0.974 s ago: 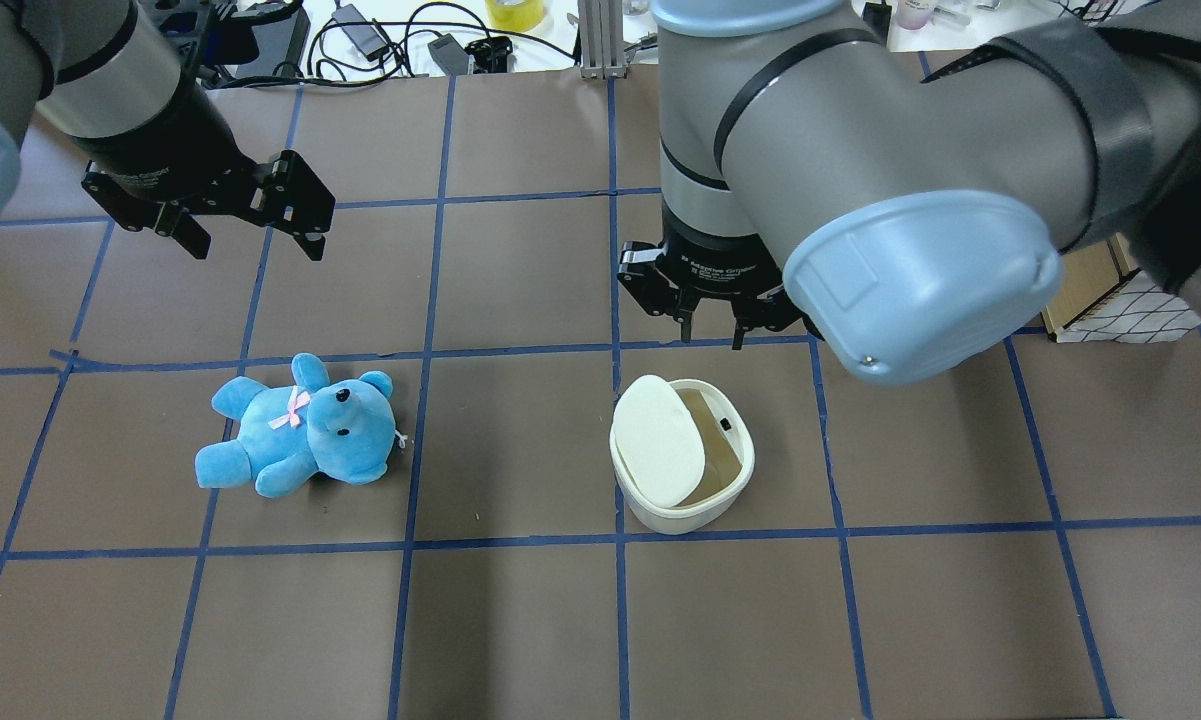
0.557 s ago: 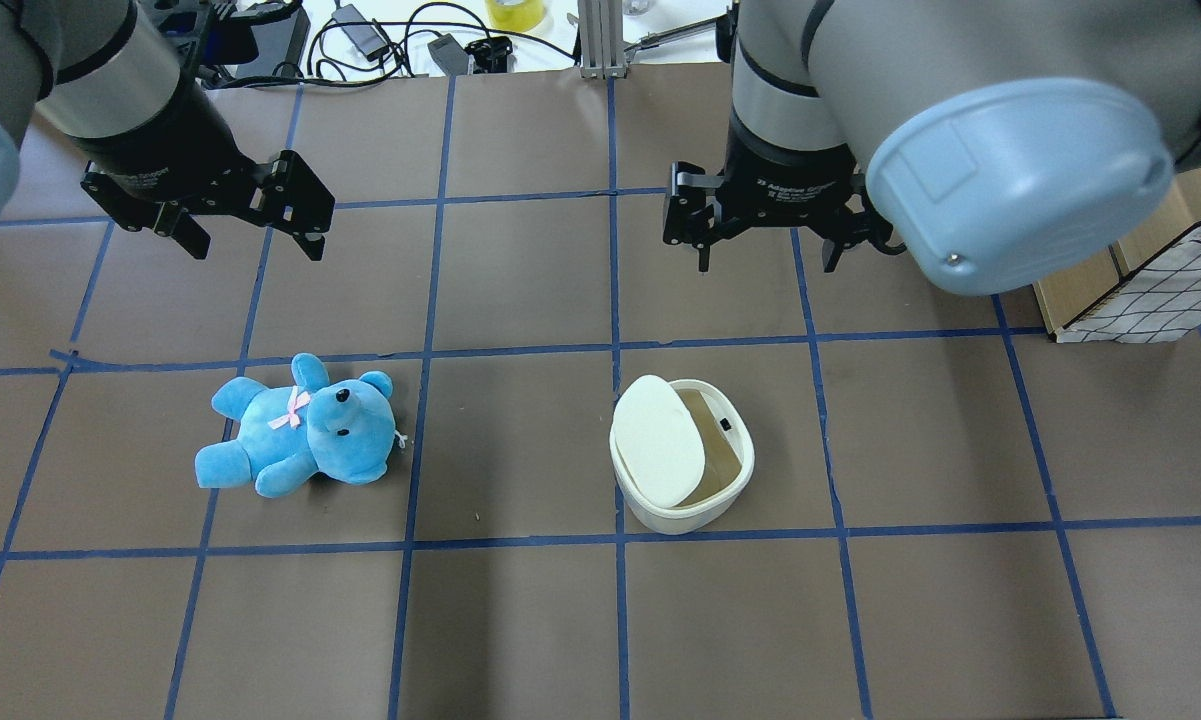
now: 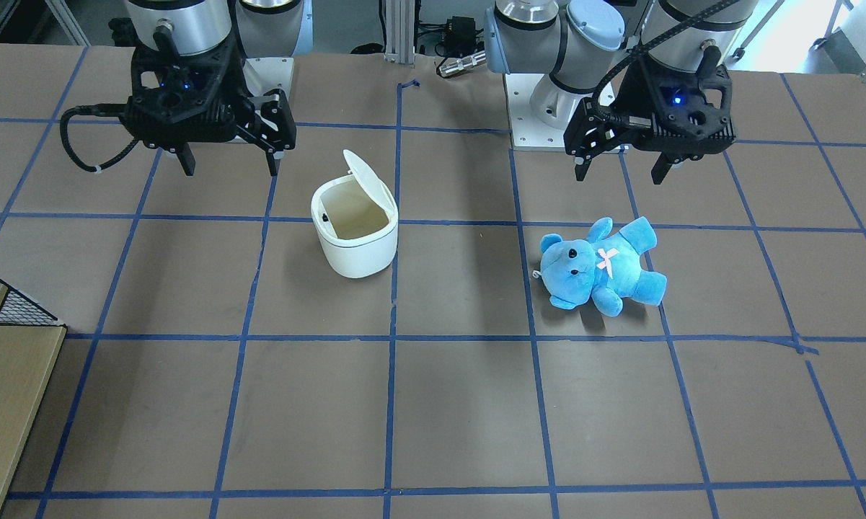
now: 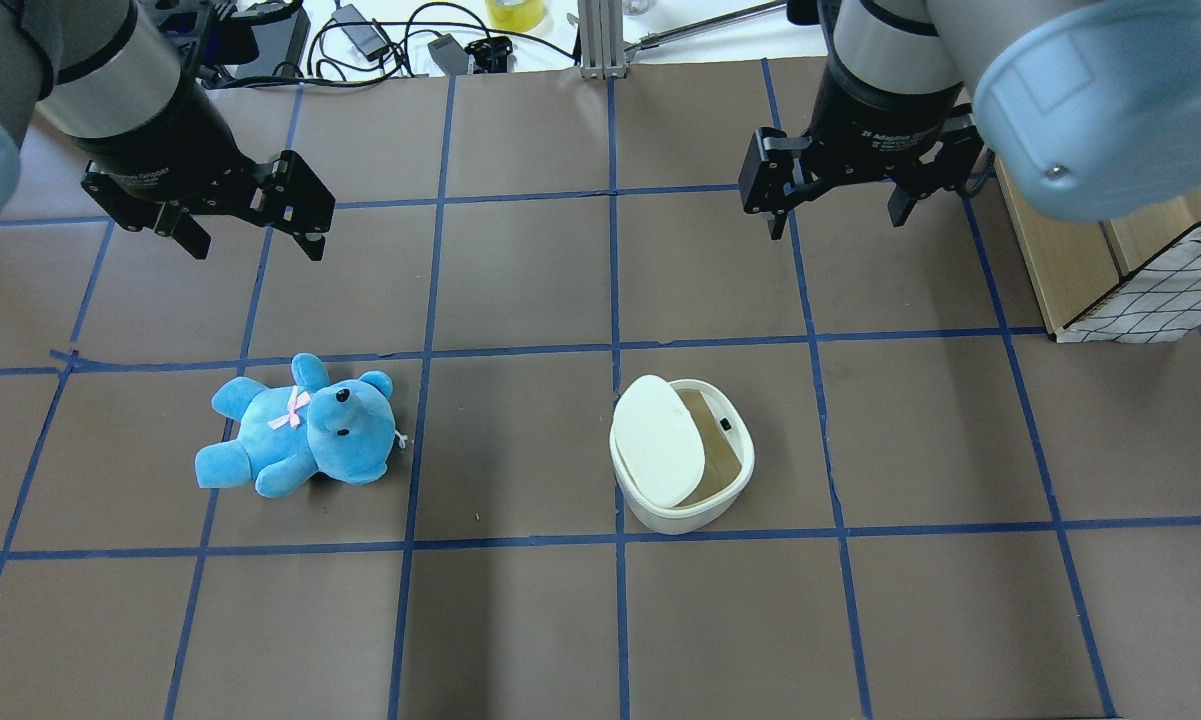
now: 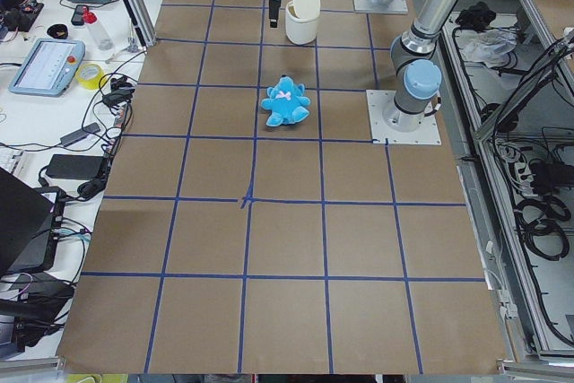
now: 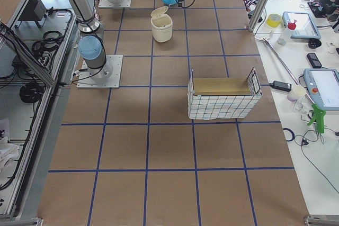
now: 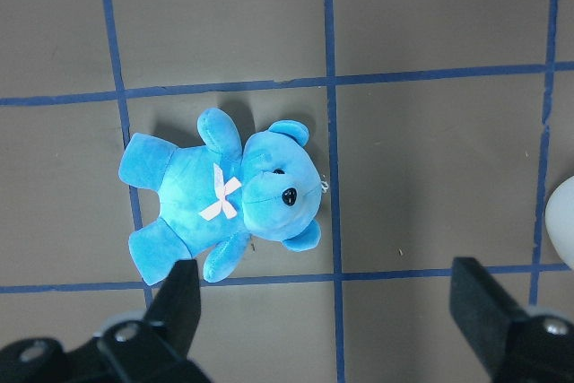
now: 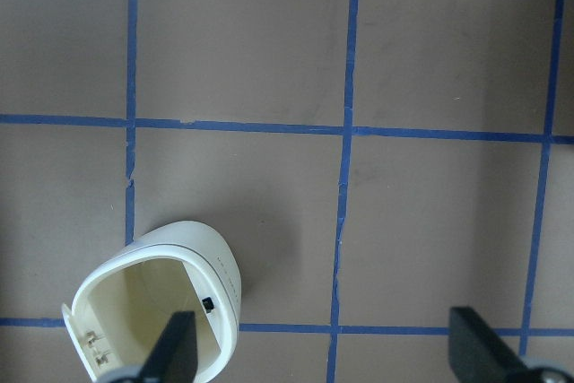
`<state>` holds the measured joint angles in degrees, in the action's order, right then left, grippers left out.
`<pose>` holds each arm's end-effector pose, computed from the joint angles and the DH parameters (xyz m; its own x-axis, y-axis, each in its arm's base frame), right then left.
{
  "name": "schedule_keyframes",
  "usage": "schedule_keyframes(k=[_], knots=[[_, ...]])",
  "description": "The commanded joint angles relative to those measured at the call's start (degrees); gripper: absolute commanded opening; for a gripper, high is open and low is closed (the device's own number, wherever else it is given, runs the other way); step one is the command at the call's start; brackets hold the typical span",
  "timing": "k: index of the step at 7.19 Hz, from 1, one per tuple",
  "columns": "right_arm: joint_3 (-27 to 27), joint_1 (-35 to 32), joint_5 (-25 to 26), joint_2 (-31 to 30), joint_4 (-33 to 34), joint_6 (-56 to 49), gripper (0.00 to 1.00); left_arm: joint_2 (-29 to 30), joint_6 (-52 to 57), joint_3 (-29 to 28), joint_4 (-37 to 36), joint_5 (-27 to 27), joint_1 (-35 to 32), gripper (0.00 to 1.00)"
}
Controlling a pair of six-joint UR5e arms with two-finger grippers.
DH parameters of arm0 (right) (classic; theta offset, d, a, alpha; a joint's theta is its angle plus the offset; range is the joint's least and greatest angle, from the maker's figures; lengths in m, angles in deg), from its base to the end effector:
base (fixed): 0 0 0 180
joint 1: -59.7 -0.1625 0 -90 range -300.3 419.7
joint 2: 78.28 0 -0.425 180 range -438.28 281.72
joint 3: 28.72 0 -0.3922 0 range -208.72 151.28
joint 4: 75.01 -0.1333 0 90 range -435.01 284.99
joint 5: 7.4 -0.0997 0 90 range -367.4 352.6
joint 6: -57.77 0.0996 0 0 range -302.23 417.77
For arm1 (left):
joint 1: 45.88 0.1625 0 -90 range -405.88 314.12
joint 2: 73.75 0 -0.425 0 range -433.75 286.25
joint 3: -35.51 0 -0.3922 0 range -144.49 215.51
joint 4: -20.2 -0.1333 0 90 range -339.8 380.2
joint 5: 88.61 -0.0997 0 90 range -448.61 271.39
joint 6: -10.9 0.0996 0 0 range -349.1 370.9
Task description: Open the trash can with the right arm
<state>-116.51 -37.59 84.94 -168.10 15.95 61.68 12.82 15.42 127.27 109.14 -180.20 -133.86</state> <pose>0.1914 -0.4776 0.5072 -0.9977 -0.0568 0.0371 -0.0588 0.9968 -0.0548 -0.1139 -0.4752 0.5035 -0.9986 0.0422 -0.0314 0.0436 0.9980 -0.0453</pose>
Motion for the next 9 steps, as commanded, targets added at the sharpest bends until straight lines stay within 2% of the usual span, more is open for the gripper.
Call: schedule_keyframes(k=[1,3,9], knots=[[0.3,3.8,-1.0,0.1,0.0,-3.9,1.0,0.0,0.0,0.0,0.0,0.0,0.0,1.0],[0.9,7.3,-2.9,0.0,-0.8,-4.3,1.0,0.0,0.1,0.0,0.0,0.0,0.0,1.0],[2.3,8.3,-2.1,-0.2,-6.3,-0.3,1.0,0.0,0.0,0.0,0.0,0.0,0.0,1.0]])
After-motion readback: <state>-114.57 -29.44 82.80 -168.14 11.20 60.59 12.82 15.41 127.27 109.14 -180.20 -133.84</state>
